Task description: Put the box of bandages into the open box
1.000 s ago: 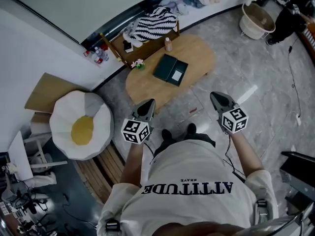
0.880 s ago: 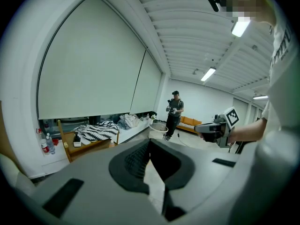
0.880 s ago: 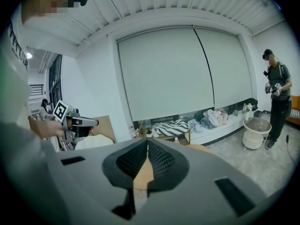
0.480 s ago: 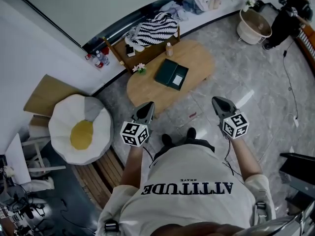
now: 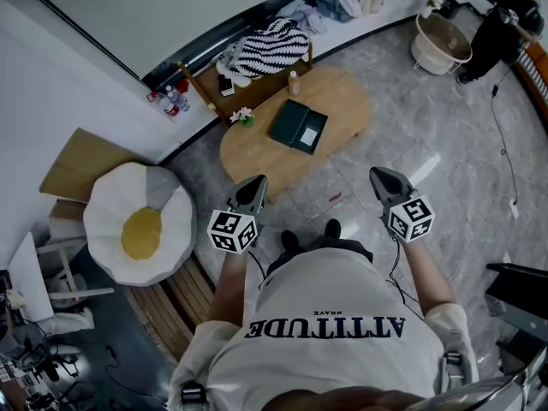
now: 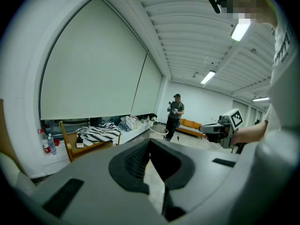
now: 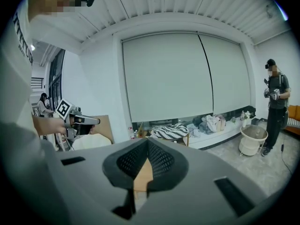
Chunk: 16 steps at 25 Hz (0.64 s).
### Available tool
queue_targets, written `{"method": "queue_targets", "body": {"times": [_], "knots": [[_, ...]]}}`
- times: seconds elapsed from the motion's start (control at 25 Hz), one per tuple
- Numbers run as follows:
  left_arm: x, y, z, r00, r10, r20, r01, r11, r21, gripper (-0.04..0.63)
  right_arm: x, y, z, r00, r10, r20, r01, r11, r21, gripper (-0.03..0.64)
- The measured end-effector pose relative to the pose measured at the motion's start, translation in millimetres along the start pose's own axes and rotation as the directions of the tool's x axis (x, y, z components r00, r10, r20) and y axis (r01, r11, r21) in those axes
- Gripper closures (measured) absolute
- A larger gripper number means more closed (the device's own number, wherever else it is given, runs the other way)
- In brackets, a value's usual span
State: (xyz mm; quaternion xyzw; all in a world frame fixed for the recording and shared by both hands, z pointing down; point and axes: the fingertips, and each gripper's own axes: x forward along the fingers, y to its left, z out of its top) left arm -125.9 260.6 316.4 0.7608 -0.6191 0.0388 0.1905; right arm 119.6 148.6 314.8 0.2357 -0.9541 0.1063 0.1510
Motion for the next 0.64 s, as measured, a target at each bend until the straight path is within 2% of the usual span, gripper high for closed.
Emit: {"method": "queue_targets", "body": {"times": [0.64], "knots": [[7.9, 14.5, 1.6, 1.0, 0.003, 0.003, -0.003, 1.0, -0.013, 0.574, 6.5, -9.9, 6.2, 1.0, -0.022, 0.003, 0.022, 1.0, 0.004, 0.597]]}}
